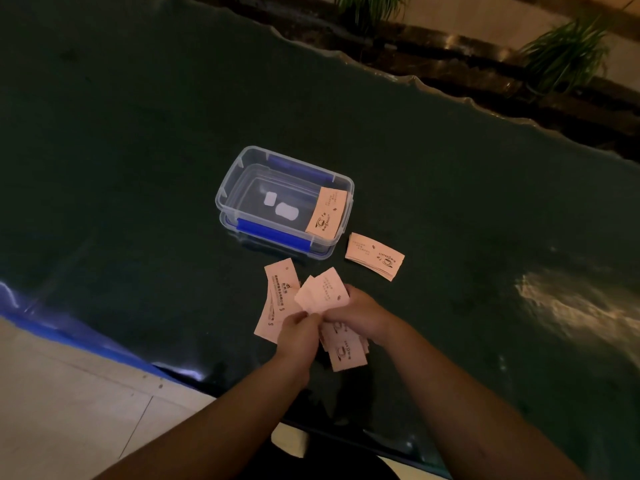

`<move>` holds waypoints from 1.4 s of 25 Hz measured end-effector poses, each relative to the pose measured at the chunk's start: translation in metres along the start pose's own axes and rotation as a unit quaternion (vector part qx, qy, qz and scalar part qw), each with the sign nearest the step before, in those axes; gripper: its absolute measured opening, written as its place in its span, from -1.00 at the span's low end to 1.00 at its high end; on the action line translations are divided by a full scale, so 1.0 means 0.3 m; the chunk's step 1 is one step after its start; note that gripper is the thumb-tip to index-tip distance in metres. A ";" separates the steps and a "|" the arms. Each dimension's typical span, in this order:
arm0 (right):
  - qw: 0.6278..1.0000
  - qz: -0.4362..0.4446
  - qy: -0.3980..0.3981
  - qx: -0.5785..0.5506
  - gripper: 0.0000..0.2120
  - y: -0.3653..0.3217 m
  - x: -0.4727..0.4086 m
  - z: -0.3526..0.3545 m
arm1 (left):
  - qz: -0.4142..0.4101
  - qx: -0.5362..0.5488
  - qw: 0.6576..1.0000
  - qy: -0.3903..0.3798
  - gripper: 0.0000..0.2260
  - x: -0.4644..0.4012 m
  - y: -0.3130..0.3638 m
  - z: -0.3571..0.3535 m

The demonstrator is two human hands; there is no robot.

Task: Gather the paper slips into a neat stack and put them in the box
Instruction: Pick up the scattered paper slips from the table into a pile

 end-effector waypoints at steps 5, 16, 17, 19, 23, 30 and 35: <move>0.994 -0.030 -0.004 -0.110 -0.41 0.001 -0.013 -0.025 | -0.060 -0.105 0.991 0.062 -0.53 0.003 0.094 0.116; 0.958 -0.032 0.033 -0.282 -0.45 -0.115 -0.026 -0.139 | -0.219 -0.465 0.855 0.074 -0.32 -0.177 0.274 0.236; 0.956 -0.033 0.044 -0.287 -0.43 -0.119 -0.027 -0.142 | -0.227 -0.506 0.830 0.064 -0.23 -0.186 0.279 0.231; 0.955 -0.035 0.059 -0.289 -0.41 -0.119 -0.033 -0.141 | -0.232 -0.580 0.779 0.050 -0.15 -0.207 0.294 0.230; 0.956 -0.031 0.069 -0.283 -0.43 -0.113 -0.032 -0.140 | -0.233 -0.668 0.706 0.036 -0.31 -0.198 0.323 0.242; 0.948 -0.051 0.070 -0.306 -0.54 -0.072 0.000 -0.192 | -0.187 -0.608 0.772 -0.018 -0.54 -0.129 0.225 0.265; 0.953 -0.066 0.091 -0.280 -0.56 -0.094 0.016 -0.218 | -0.137 -0.464 0.875 -0.029 -0.66 -0.127 0.229 0.253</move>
Point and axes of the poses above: each hand's wrist, its own x-axis away from the middle knuckle, its own z-axis out of the back of the hand, y = z × x, the point moved 6 cm from there along -x, towards the middle knuckle, and after that the axes turned 8 degrees about -z, right-handed, at the moved point
